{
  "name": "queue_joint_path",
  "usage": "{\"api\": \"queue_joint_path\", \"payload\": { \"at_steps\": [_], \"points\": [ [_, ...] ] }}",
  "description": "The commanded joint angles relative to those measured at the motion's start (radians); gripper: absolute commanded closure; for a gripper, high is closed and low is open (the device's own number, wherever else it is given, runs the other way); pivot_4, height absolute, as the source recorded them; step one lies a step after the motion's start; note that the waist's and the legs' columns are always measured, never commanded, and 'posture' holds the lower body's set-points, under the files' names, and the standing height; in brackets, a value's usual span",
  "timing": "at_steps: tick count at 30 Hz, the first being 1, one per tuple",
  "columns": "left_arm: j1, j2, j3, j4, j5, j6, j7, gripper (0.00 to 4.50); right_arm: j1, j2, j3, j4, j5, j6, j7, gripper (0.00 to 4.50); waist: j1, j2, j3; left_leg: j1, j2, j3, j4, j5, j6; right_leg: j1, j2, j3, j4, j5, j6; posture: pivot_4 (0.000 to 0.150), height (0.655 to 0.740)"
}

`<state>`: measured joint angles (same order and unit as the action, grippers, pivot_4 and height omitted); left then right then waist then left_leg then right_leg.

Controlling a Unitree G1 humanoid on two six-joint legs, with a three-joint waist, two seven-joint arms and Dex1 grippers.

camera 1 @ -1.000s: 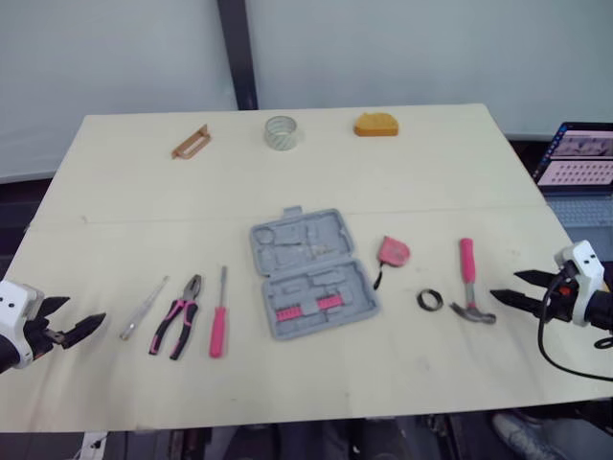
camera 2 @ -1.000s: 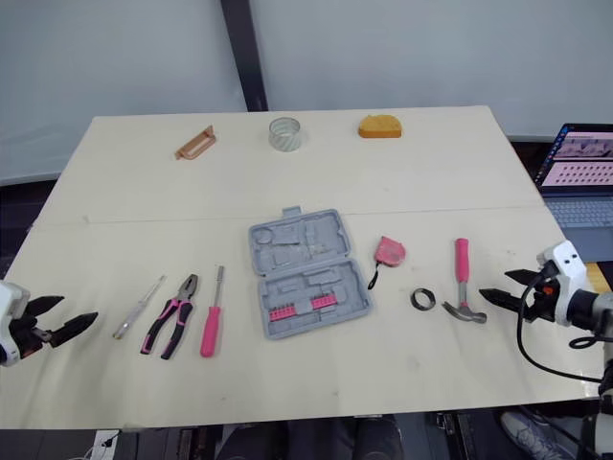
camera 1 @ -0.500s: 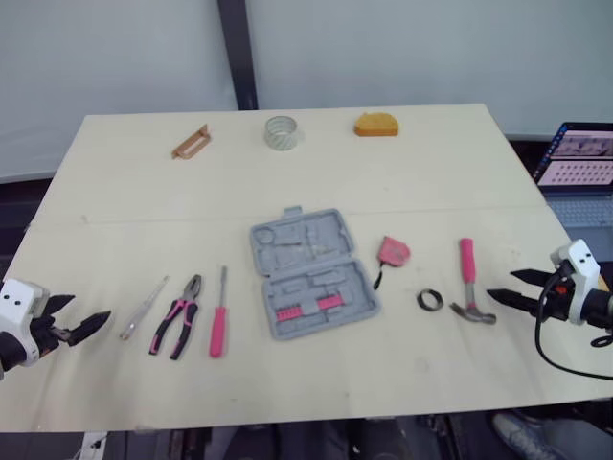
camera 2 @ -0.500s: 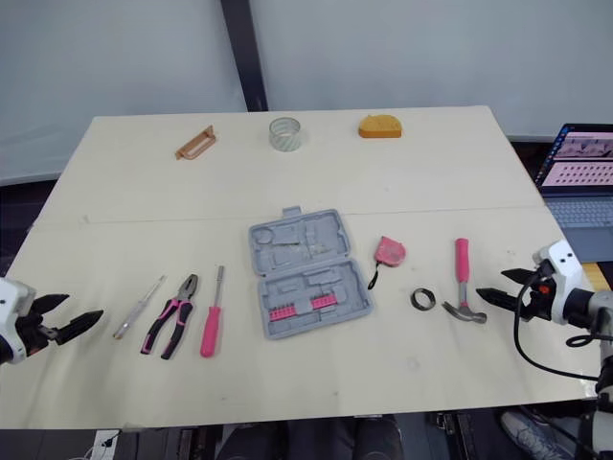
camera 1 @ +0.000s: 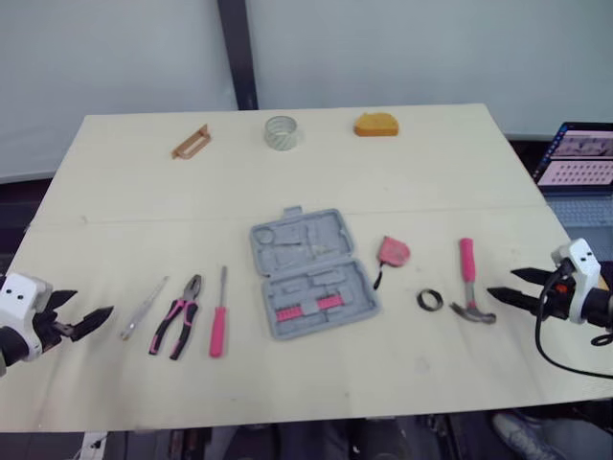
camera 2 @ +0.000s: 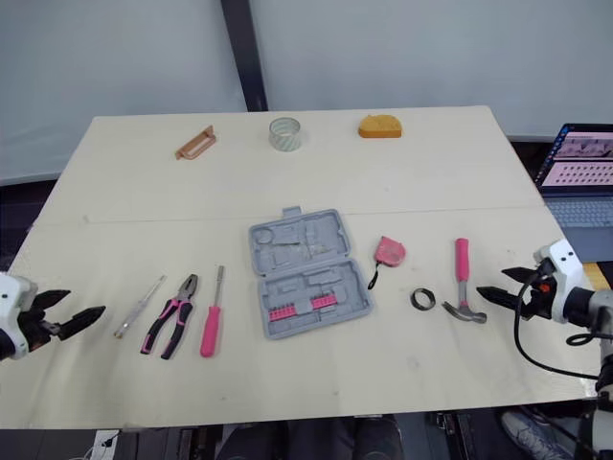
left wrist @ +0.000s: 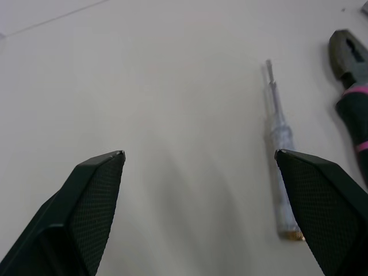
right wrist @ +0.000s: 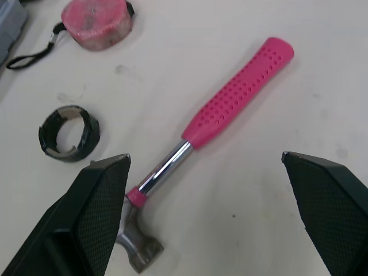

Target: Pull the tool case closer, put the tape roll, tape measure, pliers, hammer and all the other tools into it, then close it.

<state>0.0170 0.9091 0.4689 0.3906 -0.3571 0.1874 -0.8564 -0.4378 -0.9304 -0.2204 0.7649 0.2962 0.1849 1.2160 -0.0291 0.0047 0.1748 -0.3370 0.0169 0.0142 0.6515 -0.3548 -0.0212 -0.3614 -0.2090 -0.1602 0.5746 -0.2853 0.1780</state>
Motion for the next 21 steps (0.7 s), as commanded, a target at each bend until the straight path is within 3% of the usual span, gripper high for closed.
{"api": "queue_joint_path", "payload": {
  "at_steps": [1, 4, 7, 14, 21],
  "points": [
    [0.017, -0.019, -0.029, -0.181, -0.042, 0.093, -0.014, 0.02, 0.000, 0.037, -0.009, -0.208, 0.066, 0.086, -0.001, 0.00, 0.000, 0.000, 0.000, 0.000, 0.000, 0.000, 0.000, 0.000, 0.000, 0.000, 0.000, 0.000, 0.000, 0.000, 0.000, 0.150, 0.7400],
    [0.013, -0.045, -0.078, -0.308, -0.058, 0.177, -0.002, 0.02, 0.017, 0.087, 0.035, -0.361, 0.048, 0.125, -0.054, 0.00, 0.001, 0.000, 0.000, 0.000, 0.000, 0.000, 0.000, 0.000, 0.000, 0.000, 0.000, 0.000, 0.001, 0.000, 0.000, 0.150, 0.7400],
    [-0.053, -0.097, -0.170, -0.407, -0.041, 0.228, 0.042, 0.87, -0.005, 0.153, 0.118, -0.476, 0.005, 0.161, -0.118, 0.89, 0.003, 0.000, 0.000, 0.000, 0.000, -0.001, 0.001, 0.000, -0.001, 0.000, 0.000, 0.000, 0.002, 0.000, 0.000, 0.150, 0.7400],
    [-0.232, -0.219, -0.388, -0.458, 0.062, 0.315, 0.146, 4.39, -0.140, 0.311, 0.288, -0.502, -0.101, 0.201, -0.231, 4.47, 0.004, 0.000, 0.000, -0.003, 0.000, -0.003, 0.008, -0.001, 0.000, -0.001, 0.000, 0.000, 0.005, 0.000, 0.000, 0.150, 0.7400],
    [-0.305, -0.279, -0.529, -0.417, 0.154, 0.380, 0.191, 4.45, -0.226, 0.378, 0.382, -0.403, -0.191, 0.170, -0.258, 4.49, 0.001, 0.000, 0.000, -0.014, 0.000, -0.003, 0.014, -0.003, 0.000, -0.012, 0.000, 0.000, 0.011, 0.000, 0.000, 0.150, 0.7400]
  ]
}}
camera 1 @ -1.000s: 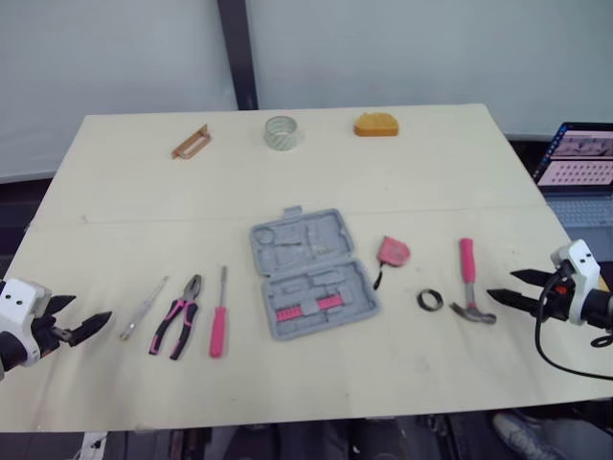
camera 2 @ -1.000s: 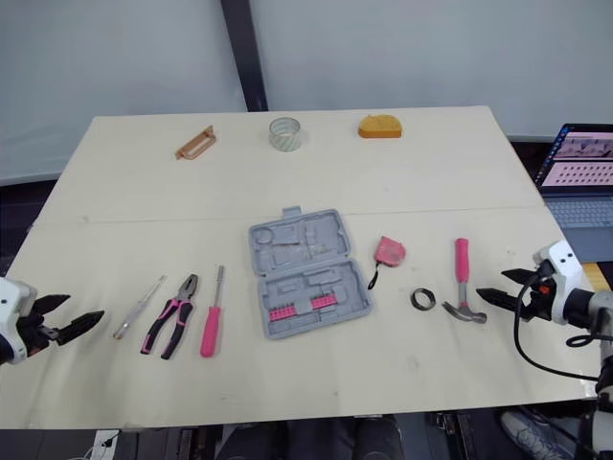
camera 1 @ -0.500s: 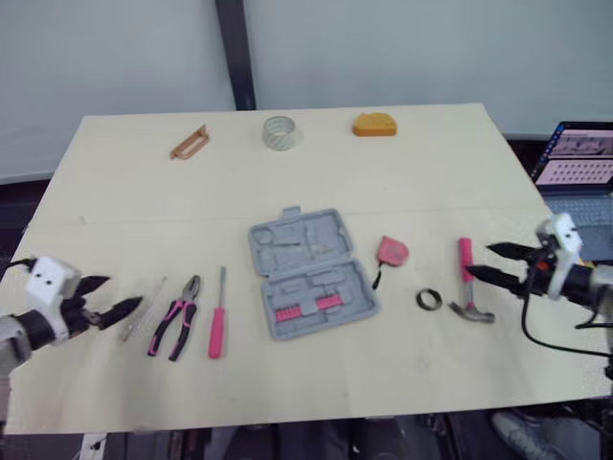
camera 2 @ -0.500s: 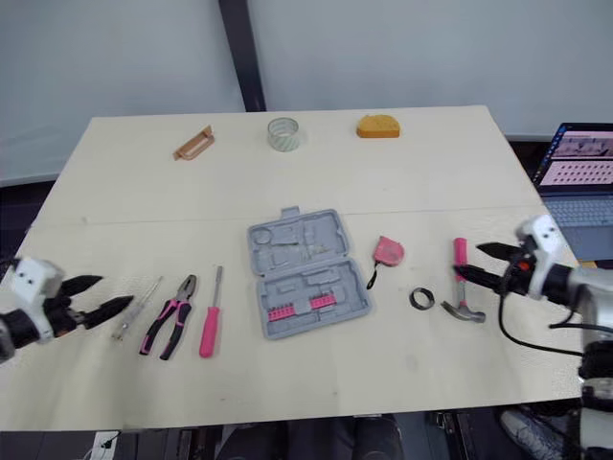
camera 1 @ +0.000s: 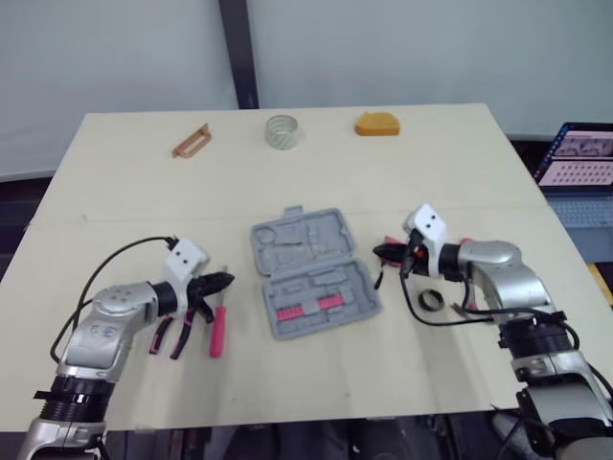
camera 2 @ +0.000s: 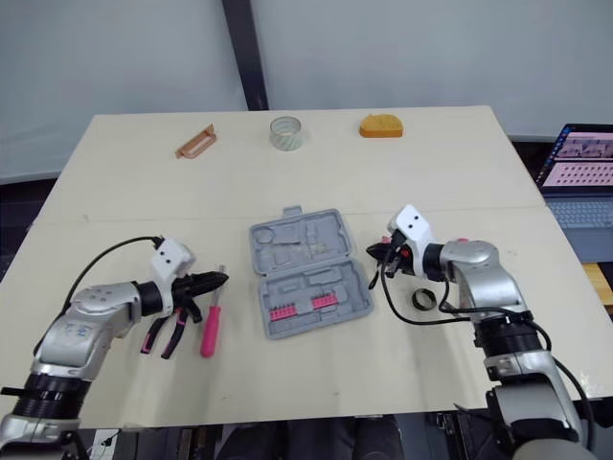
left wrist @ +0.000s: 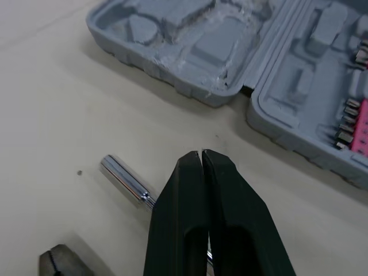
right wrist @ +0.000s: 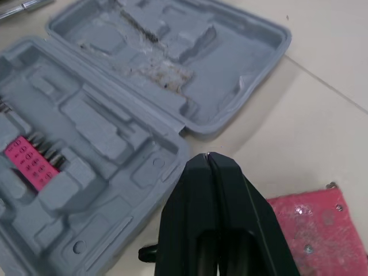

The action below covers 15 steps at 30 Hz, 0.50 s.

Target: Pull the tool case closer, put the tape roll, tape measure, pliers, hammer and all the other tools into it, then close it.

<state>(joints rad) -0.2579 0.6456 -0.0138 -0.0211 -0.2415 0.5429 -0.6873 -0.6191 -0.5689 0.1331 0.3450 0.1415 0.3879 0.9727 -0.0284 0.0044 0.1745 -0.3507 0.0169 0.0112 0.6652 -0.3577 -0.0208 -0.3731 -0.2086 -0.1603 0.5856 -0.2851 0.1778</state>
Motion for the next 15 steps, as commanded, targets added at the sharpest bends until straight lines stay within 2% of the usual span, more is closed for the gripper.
{"api": "queue_joint_path", "payload": {
  "at_steps": [1, 7, 15],
  "points": [
    [-0.039, -0.027, -0.056, -0.008, 0.040, 0.044, 0.026, 4.45, -0.059, 0.024, 0.037, 0.033, -0.047, -0.035, -0.018, 4.49, -0.001, 0.000, 0.000, -0.002, 0.000, 0.000, 0.002, 0.000, 0.000, -0.002, 0.000, 0.000, 0.000, 0.000, 0.000, 0.150, 0.7400],
    [-0.087, -0.082, -0.085, -0.009, 0.044, 0.107, 0.049, 4.45, -0.127, 0.064, 0.069, 0.134, -0.105, -0.072, -0.031, 4.49, -0.001, 0.000, 0.000, -0.002, 0.000, -0.001, 0.001, 0.000, 0.000, -0.002, 0.000, 0.000, 0.001, 0.000, 0.000, 0.150, 0.7400],
    [-0.126, -0.113, -0.104, 0.039, 0.072, 0.090, 0.054, 4.45, -0.160, 0.105, 0.091, 0.250, -0.160, -0.152, -0.037, 4.49, -0.002, 0.000, 0.000, -0.002, 0.000, -0.001, 0.001, 0.000, 0.000, -0.002, 0.000, 0.000, 0.001, 0.000, 0.000, 0.150, 0.7400]
  ]
}}
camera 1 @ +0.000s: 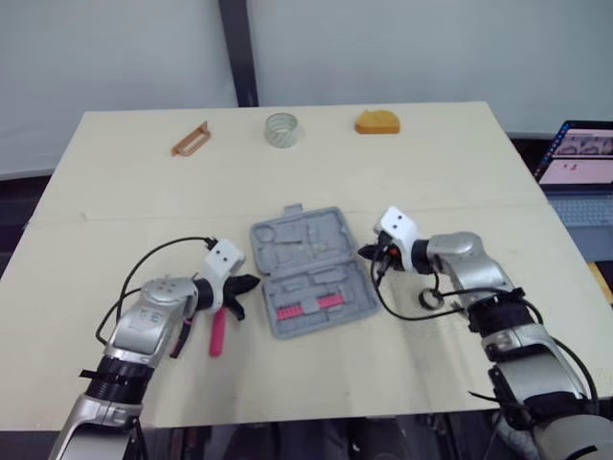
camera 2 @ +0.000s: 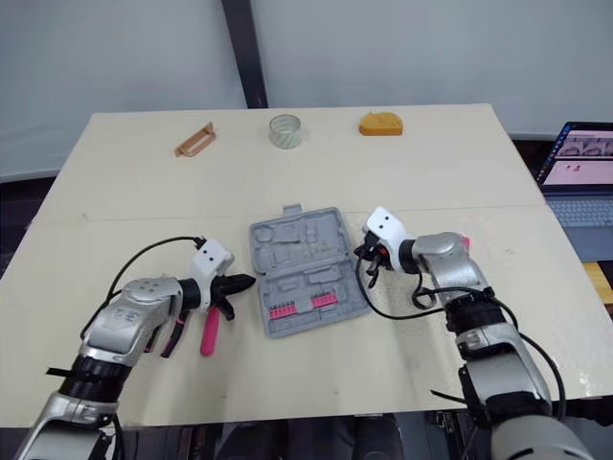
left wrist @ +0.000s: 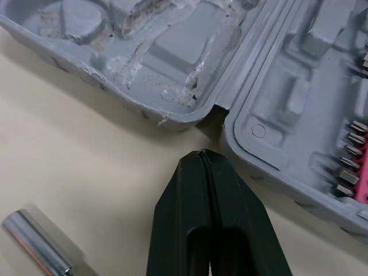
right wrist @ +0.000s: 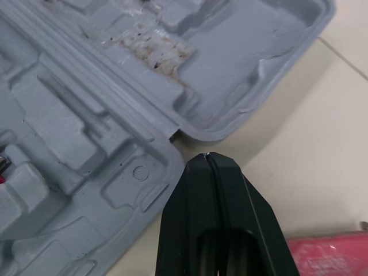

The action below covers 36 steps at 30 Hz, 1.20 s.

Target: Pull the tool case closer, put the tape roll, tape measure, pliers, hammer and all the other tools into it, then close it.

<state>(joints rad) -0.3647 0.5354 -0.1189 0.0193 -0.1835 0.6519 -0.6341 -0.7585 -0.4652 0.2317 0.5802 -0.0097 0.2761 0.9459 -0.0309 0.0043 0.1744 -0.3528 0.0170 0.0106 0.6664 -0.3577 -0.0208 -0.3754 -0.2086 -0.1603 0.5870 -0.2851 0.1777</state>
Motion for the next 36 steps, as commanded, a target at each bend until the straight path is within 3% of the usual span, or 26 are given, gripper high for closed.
{"api": "queue_joint_path", "payload": {
  "at_steps": [1, 23, 36],
  "points": [
    [-0.023, -0.005, -0.002, 0.003, 0.015, -0.021, -0.004, 4.45, -0.023, 0.006, -0.009, 0.023, -0.010, -0.044, -0.010, 4.49, 0.001, 0.000, 0.000, 0.000, 0.000, 0.000, 0.000, 0.000, 0.000, 0.000, 0.000, 0.000, 0.000, 0.000, 0.000, 0.150, 0.7400],
    [-0.043, -0.034, -0.035, 0.088, 0.040, -0.088, -0.054, 4.45, 0.058, -0.013, -0.020, -0.123, 0.052, 0.020, 0.113, 4.49, -0.001, 0.000, 0.000, 0.000, 0.000, 0.000, 0.000, 0.000, 0.000, 0.000, 0.000, 0.000, 0.000, 0.000, 0.000, 0.150, 0.7400],
    [0.043, 0.025, -0.053, 0.011, 0.047, -0.101, -0.136, 4.45, 0.173, -0.056, -0.019, -0.311, 0.128, 0.108, 0.202, 4.49, 0.001, 0.000, 0.000, 0.000, 0.000, 0.000, 0.000, 0.000, 0.000, 0.000, 0.000, 0.000, 0.000, 0.000, 0.000, 0.150, 0.7400]
  ]
}}
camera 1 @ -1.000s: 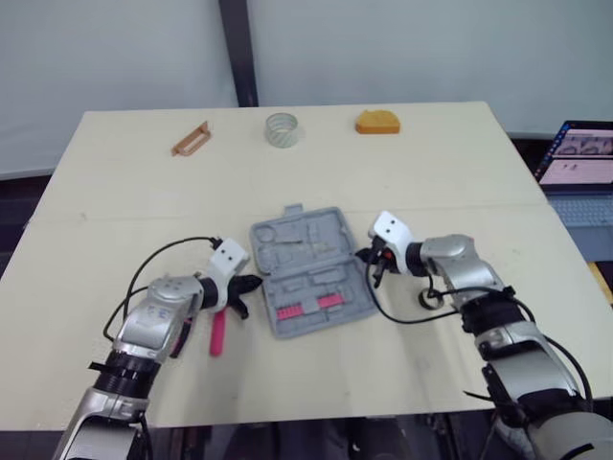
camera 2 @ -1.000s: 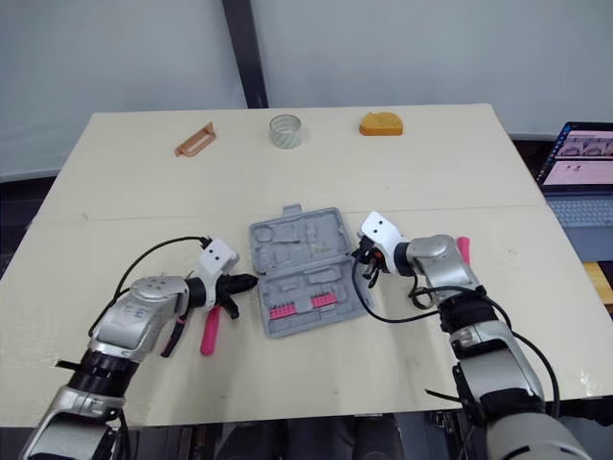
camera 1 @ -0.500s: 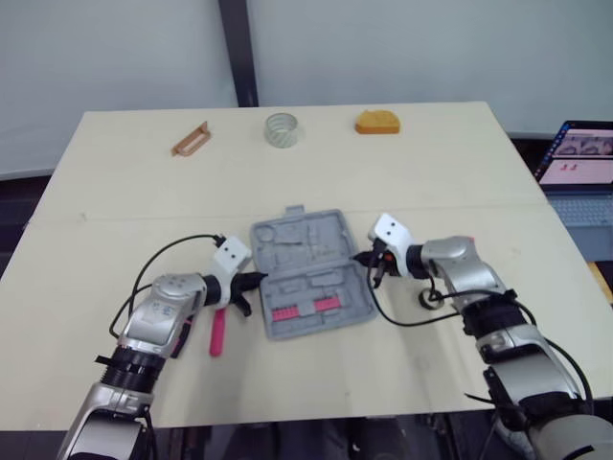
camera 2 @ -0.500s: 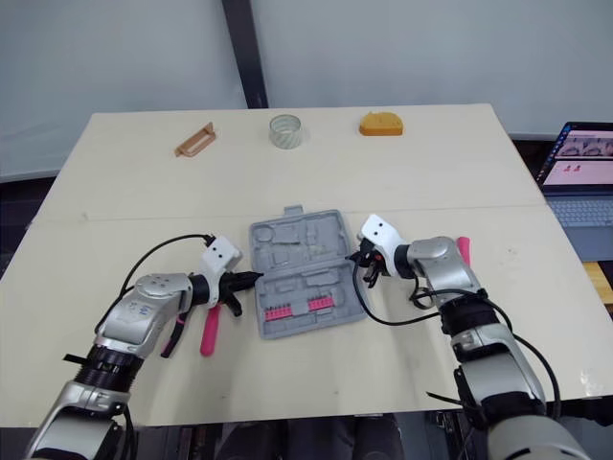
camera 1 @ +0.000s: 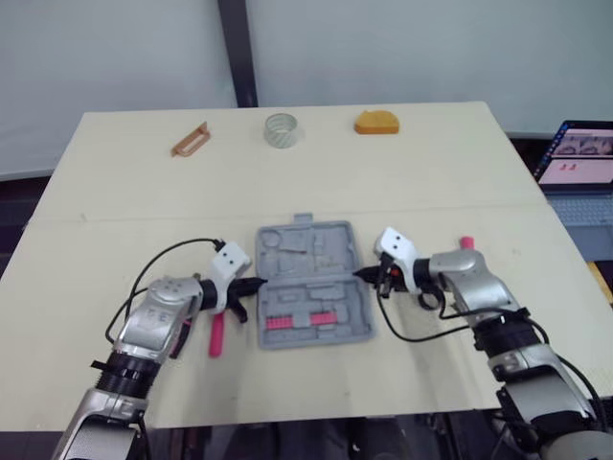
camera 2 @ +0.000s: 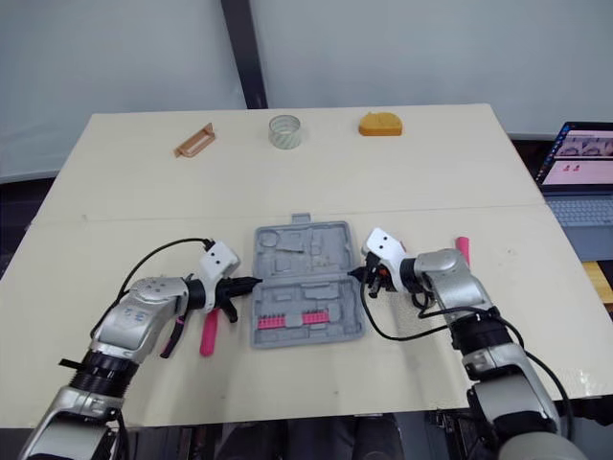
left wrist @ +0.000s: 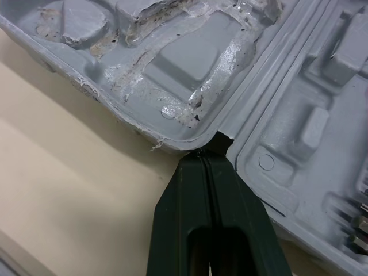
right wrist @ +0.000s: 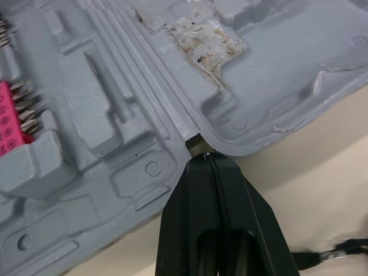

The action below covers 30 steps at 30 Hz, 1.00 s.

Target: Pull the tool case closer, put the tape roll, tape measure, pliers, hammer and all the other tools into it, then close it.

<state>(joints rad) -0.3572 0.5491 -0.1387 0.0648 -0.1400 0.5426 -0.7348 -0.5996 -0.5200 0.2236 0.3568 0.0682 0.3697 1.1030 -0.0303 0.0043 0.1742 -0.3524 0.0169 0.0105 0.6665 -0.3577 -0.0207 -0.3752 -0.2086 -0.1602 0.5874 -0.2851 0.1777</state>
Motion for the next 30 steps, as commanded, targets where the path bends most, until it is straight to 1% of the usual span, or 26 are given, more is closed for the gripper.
{"api": "queue_joint_path", "payload": {
  "at_steps": [1, 18, 30],
  "points": [
    [0.046, 0.019, -0.034, -0.050, 0.001, 0.012, -0.043, 4.45, 0.027, -0.007, -0.008, -0.105, 0.054, 0.023, 0.051, 4.49, 0.000, 0.000, 0.000, 0.000, 0.000, 0.000, 0.000, 0.000, 0.000, 0.000, 0.000, 0.000, 0.000, 0.000, 0.000, 0.150, 0.7400],
    [0.289, 0.135, -0.019, -0.328, -0.041, 0.097, -0.108, 4.45, 0.264, -0.103, 0.009, -0.430, 0.133, 0.187, 0.080, 4.49, 0.005, 0.000, 0.000, 0.000, 0.000, 0.000, 0.000, 0.000, 0.000, 0.000, 0.000, 0.001, 0.000, 0.000, 0.000, 0.150, 0.7400],
    [0.388, 0.199, -0.014, -0.412, -0.067, 0.112, -0.124, 4.45, 0.371, -0.153, 0.023, -0.578, 0.190, 0.273, 0.075, 4.49, 0.024, 0.000, 0.000, 0.000, 0.000, 0.001, 0.000, -0.001, 0.001, 0.000, 0.000, 0.002, -0.001, 0.000, 0.000, 0.150, 0.7400]
  ]
}}
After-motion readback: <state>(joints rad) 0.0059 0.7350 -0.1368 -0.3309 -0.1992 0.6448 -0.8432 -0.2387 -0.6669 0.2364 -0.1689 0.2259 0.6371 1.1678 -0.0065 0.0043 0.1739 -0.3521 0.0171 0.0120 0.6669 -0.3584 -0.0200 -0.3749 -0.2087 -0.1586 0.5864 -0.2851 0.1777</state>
